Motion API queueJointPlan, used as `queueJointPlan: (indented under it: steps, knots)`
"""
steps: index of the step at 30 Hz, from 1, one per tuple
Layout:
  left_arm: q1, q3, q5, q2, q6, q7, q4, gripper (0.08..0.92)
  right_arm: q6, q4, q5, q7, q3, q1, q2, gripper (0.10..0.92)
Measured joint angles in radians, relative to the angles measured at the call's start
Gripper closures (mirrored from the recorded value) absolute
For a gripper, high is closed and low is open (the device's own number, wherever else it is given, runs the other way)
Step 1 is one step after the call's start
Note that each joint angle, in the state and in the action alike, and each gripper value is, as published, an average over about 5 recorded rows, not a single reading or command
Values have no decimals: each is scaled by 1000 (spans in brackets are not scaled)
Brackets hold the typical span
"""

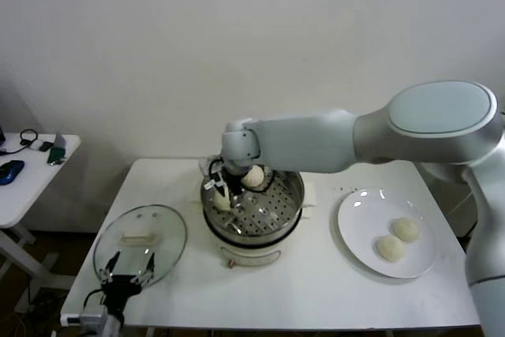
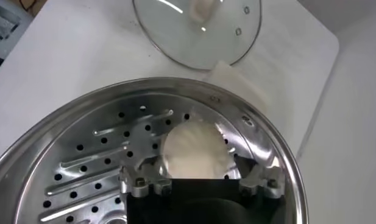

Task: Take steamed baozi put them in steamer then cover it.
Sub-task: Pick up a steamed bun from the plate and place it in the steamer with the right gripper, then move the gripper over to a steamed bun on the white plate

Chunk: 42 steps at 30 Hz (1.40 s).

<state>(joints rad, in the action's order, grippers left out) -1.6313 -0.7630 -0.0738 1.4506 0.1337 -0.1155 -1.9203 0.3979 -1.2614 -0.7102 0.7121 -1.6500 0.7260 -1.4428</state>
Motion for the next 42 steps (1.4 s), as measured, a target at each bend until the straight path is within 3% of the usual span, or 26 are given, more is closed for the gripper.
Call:
queueJointPlan:
  steps: [6, 15, 26, 42]
  knots:
    - [1, 2, 0, 1, 3, -1, -9, 177, -52, -68, 24, 74, -34, 94, 133, 202]
    - [8, 8, -2, 5, 8, 1, -12, 177, -144, -179, 123, 185, -150, 205, 462, 203]
    - [6, 7, 0, 17, 16, 1, -24, 177, -204, -181, 308, 226, -147, 72, 805, 203]
    - [-12, -3, -1, 22, 7, 3, -15, 177, -207, -61, 465, 220, 108, -290, 923, 203]
